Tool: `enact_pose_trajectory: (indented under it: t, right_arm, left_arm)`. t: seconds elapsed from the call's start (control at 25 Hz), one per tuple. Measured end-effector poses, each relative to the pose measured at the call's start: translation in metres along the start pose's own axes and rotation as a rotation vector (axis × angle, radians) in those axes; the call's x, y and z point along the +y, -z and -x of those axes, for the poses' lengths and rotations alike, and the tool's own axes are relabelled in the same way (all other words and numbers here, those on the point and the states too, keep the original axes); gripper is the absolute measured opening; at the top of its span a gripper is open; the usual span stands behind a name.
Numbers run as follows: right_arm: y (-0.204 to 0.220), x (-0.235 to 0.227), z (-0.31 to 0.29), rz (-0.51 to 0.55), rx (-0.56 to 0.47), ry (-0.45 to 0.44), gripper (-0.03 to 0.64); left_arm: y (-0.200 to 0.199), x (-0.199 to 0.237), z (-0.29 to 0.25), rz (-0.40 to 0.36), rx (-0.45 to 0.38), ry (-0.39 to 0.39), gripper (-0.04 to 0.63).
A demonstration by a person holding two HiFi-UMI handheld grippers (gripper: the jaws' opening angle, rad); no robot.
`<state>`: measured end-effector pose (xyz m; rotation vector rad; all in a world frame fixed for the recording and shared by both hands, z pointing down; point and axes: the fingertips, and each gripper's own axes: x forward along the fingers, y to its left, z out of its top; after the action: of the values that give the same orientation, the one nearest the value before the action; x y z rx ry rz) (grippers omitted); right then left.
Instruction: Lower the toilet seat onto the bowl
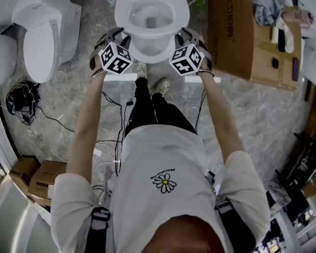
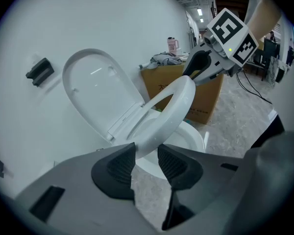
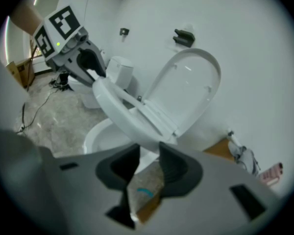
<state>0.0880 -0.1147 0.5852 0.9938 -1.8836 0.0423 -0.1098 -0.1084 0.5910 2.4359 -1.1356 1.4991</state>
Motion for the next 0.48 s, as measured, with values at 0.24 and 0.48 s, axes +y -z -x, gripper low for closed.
enact_pose_trajectory:
  t: [0.24, 0.48]
  right_arm:
    - [0.025, 0.027, -0.007, 0.040, 0.051, -0.018, 0.140]
    - [0.051, 0.052, -0.015, 0.067, 0.086, -0.054, 0.143]
  left_arm:
    - [0.026, -0.026, -0.010, -0.061, 0.055, 0.028, 0.163]
    - [0.051, -0.051, -0.022, -0.107, 0.116, 0.044, 0.163]
